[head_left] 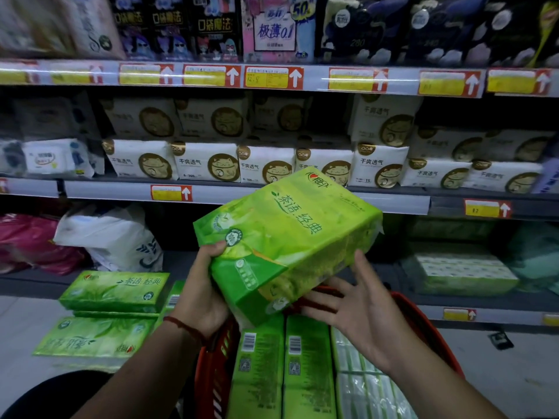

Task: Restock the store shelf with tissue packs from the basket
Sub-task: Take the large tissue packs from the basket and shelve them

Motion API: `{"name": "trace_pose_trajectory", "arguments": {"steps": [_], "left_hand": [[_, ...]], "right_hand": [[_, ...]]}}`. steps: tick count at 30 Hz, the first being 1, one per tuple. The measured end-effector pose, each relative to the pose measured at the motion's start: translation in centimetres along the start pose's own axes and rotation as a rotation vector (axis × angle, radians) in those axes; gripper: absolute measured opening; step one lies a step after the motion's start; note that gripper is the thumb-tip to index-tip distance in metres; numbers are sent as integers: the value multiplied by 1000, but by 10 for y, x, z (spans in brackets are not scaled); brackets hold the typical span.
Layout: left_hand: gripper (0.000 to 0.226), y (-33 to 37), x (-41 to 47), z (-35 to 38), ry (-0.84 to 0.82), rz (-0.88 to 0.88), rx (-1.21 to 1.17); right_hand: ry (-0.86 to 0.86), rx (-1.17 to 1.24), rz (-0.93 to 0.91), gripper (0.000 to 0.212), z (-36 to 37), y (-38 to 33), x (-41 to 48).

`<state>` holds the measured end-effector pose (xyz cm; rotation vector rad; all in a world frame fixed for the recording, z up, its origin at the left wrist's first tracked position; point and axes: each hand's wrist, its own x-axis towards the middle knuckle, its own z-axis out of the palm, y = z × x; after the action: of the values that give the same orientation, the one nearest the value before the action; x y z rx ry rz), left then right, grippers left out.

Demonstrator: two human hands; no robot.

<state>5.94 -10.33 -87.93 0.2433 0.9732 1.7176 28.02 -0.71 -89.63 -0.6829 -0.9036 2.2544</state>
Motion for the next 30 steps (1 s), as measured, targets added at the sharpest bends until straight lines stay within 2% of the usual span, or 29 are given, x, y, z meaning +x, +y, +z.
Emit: {"name": "trace_pose_trajectory", "arguments": {"steps": [2, 4, 5, 8, 10, 13, 15, 18, 19, 23, 27, 30], "left_hand": [[80, -6, 4, -2, -65, -16, 50], [112, -9, 8, -6, -147, -37, 71], [114, -10, 8, -5, -198, -50, 87], [99, -9, 9, -4, -279, -101, 199], [85, -6, 10, -5, -255, -110, 267], [78, -6, 9, -1, -241, -184, 384], [73, -12, 11, 1, -197, -172, 477], [104, -16, 15, -1, -150, -62, 522], [107, -15, 15, 0, -154, -21, 541], [93, -21, 15, -1, -265, 51, 703], [81, -35, 15, -4, -290, 134, 776], [61, -39, 14, 3, -247, 169, 815]], "right_hand": [[21, -38, -11, 103, -4, 3, 3], [67, -37, -46, 105, -13, 3, 6], [82, -51, -60, 99, -17, 0, 6], [128, -102, -66, 67, -31, -11, 6], [160, -144, -44, 57, -36, -21, 4], [177, -223, -52, 67, -39, -27, 4], [181, -290, -74, 75, -39, -28, 4], [190, -368, -74, 77, -38, -30, 5], [199, -380, -73, 78, -36, -30, 4], [257, -460, -114, 104, -30, -29, 4], [211, -613, -158, 81, -27, -29, 3], [228, -828, -214, 76, -31, -30, 3]]}}
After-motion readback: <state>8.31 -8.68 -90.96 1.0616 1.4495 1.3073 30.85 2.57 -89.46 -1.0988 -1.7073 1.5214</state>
